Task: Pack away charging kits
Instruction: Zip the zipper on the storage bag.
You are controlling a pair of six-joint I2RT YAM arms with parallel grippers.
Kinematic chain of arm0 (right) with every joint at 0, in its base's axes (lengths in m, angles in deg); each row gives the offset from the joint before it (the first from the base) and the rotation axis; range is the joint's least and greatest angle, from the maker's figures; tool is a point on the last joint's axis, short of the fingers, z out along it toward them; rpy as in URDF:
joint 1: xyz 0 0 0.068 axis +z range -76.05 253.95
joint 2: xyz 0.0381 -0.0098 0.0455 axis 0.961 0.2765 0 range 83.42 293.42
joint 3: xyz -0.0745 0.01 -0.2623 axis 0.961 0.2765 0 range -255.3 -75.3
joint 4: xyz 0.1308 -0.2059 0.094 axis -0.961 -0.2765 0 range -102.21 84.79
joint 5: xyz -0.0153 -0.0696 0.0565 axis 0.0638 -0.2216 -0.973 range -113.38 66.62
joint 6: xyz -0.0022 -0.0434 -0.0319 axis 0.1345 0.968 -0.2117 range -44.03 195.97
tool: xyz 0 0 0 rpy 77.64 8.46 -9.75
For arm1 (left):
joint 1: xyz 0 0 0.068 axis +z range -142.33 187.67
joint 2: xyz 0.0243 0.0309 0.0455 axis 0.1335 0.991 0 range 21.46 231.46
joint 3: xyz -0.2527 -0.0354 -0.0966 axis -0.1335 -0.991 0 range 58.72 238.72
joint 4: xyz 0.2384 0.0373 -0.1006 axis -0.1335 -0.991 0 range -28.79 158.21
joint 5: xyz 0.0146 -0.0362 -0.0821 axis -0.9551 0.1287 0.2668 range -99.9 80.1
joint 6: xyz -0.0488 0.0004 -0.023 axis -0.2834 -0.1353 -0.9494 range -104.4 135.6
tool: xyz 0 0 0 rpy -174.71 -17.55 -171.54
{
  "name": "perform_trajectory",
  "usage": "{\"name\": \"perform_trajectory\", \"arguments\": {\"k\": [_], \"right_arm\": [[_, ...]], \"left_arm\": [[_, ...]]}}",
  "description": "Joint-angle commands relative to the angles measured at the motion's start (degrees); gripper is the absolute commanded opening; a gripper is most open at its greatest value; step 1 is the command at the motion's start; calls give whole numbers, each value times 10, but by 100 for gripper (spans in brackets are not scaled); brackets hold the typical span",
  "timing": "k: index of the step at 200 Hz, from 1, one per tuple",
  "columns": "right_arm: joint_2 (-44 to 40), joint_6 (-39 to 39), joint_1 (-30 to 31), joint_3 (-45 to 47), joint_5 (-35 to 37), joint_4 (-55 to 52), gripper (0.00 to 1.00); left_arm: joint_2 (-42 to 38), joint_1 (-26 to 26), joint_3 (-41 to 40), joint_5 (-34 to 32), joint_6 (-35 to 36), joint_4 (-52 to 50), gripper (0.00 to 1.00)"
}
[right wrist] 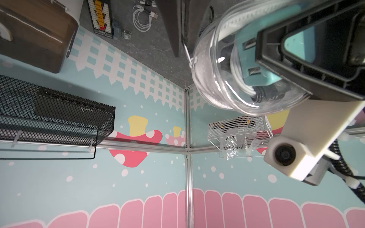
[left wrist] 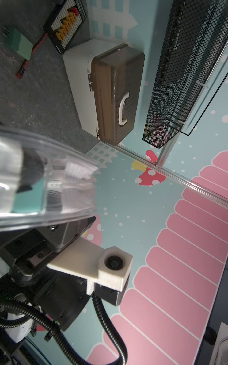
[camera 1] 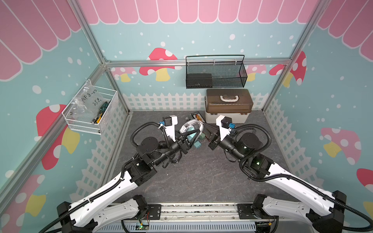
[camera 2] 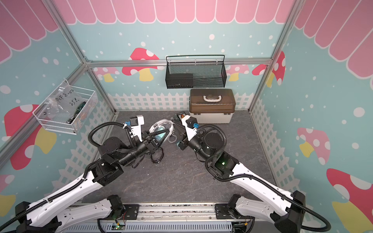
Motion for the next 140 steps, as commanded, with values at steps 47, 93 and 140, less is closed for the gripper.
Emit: {"name": "perform_trajectory", "arguments": {"k": [47,93,140], "right_arm": [[-9,133,-48,-12,-20,-18,0],[-14,214,-65,0,-98,-24,0],[10,271,-73,-31,-128,-55,0]], "left_arm": [[-48,-4,17,86,35,-207,0],[-58,-2,23,87,41,-264,0],[-22,-2,43,130,51,-306,0]]}}
